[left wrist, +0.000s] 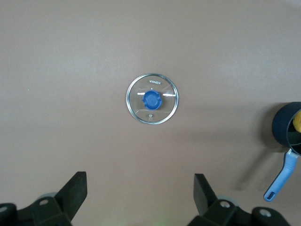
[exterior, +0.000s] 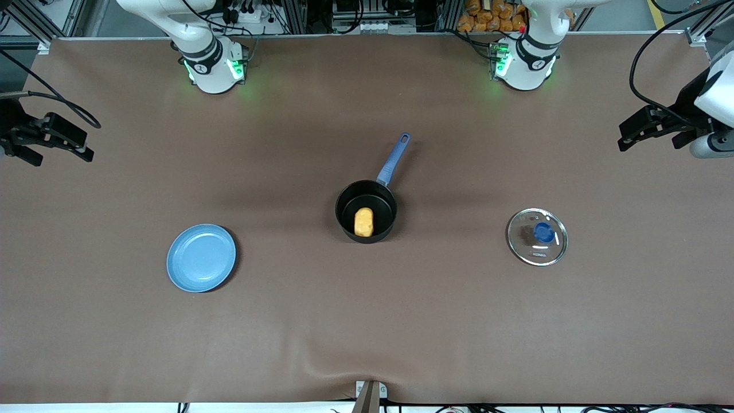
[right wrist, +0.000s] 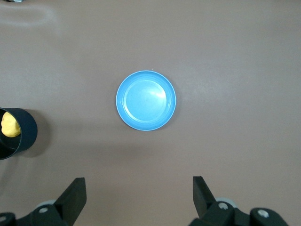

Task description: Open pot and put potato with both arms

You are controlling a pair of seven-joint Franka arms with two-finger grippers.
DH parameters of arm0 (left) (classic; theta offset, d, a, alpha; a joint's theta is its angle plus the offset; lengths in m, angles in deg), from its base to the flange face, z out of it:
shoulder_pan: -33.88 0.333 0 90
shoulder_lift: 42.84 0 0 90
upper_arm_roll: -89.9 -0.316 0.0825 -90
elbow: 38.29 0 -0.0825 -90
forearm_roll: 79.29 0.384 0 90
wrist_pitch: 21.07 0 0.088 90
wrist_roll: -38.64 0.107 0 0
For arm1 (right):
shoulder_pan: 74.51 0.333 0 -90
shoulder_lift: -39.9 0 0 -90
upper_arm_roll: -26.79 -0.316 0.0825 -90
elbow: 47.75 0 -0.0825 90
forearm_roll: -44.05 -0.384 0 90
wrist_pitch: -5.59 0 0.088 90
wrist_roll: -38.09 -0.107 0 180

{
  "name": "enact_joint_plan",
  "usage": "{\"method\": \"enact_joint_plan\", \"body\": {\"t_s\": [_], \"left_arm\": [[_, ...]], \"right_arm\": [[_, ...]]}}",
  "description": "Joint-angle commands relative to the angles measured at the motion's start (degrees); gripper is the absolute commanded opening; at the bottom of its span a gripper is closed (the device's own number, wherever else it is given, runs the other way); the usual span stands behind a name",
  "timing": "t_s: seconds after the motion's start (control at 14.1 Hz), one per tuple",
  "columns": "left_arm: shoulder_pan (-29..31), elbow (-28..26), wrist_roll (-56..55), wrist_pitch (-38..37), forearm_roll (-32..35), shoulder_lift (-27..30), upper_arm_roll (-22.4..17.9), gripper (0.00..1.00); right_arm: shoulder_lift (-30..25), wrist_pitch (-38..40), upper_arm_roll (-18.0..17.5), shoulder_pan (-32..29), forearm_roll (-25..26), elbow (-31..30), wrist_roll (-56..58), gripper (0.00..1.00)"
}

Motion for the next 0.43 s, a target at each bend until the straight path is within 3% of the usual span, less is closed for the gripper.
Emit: {"method": "enact_joint_plan", "body": {"t_s": [0.0,0.36], "left_arm": [[0.32,-0.78,1.13,0.82,0.53,0.68,-0.02,1.00],[0.14,-0.52,0.87,0.64,1.05,0.42,0.06,1.00]], "right_arm": [[-0.15,0.42,-0.08,-0.82,0.42,0.44,0.52,1.00],[-0.51,3.13,1.15,-1.78,0.60,3.59,1.22,1.00]]}}
